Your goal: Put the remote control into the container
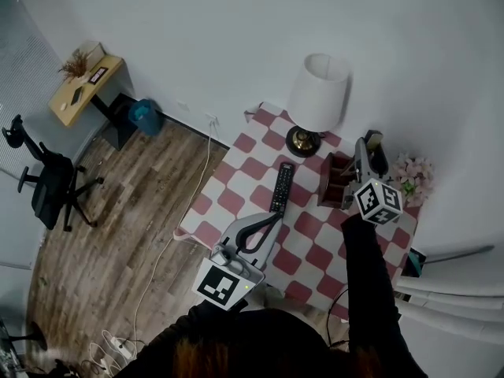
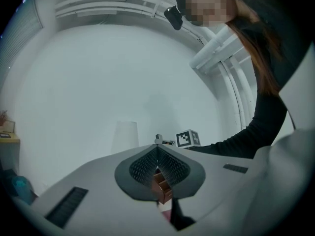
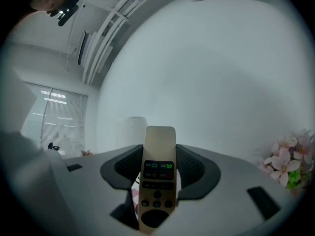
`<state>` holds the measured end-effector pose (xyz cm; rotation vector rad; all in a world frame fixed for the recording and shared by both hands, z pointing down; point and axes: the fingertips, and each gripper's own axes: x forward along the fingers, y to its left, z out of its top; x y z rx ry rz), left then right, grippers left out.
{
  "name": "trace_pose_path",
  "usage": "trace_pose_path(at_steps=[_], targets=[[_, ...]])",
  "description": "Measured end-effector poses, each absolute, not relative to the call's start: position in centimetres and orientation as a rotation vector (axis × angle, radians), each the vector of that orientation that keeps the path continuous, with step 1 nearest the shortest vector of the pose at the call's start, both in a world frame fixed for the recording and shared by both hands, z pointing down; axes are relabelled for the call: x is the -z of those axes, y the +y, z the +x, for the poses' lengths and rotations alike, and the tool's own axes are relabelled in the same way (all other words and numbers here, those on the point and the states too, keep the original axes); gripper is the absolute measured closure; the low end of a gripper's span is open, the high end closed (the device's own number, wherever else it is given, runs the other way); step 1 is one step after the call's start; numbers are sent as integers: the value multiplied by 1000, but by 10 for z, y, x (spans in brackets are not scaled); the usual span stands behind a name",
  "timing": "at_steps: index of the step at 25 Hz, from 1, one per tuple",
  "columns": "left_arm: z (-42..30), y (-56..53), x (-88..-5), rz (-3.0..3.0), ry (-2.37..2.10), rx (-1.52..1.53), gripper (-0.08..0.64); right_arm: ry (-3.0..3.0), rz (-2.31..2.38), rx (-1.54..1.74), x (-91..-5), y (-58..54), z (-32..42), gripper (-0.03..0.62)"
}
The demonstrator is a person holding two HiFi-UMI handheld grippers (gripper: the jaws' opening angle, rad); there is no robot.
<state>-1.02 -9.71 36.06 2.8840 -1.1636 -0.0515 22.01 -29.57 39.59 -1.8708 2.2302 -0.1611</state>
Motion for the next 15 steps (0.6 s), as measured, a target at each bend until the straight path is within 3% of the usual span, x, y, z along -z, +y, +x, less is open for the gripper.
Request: trace_pose_path(at_steps=[15], targets=[[-45, -91, -367, 2856, -1259, -4, 558, 2109, -1938, 184, -428, -332, 241, 379]])
